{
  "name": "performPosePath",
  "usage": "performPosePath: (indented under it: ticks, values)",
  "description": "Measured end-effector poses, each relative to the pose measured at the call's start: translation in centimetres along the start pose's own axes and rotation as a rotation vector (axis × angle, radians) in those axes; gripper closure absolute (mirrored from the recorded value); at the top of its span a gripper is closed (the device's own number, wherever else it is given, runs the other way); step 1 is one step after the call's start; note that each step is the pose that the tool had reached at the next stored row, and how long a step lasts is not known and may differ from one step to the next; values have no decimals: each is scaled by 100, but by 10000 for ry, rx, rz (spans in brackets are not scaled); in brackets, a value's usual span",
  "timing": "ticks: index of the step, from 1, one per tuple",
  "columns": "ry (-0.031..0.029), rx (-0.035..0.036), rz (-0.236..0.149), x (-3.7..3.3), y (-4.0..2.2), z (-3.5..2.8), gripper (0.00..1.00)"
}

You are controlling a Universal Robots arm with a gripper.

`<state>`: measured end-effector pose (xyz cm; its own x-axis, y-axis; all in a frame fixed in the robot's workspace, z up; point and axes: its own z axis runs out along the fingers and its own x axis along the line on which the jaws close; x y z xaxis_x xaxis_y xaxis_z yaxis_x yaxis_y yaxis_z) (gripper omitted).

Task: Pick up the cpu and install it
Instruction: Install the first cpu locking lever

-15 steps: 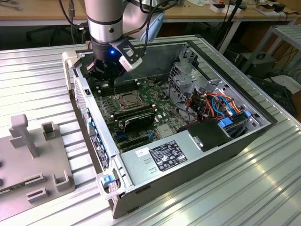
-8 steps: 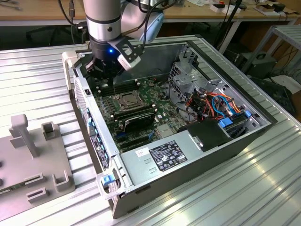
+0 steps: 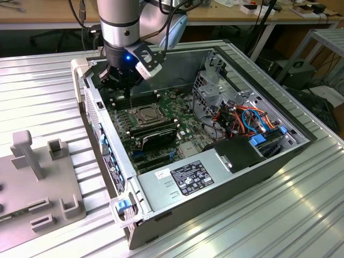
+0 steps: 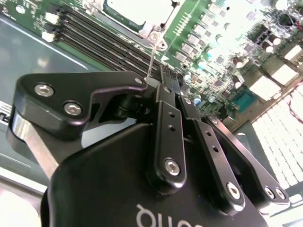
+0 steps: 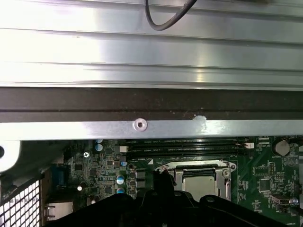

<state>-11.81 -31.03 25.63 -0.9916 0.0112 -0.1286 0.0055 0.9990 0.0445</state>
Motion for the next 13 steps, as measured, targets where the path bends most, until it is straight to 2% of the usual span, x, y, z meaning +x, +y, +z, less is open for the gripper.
performPosePath:
  ticks: [1, 3, 5, 6, 13]
  values:
    - [0, 0, 1, -56, 0, 8, 89]
    - [0, 3, 0, -103, 1, 15, 89]
    - [0, 6, 0, -200, 1, 27, 89]
    - [0, 6, 0, -221, 1, 30, 89]
    - [0, 4, -2, -242, 1, 34, 89]
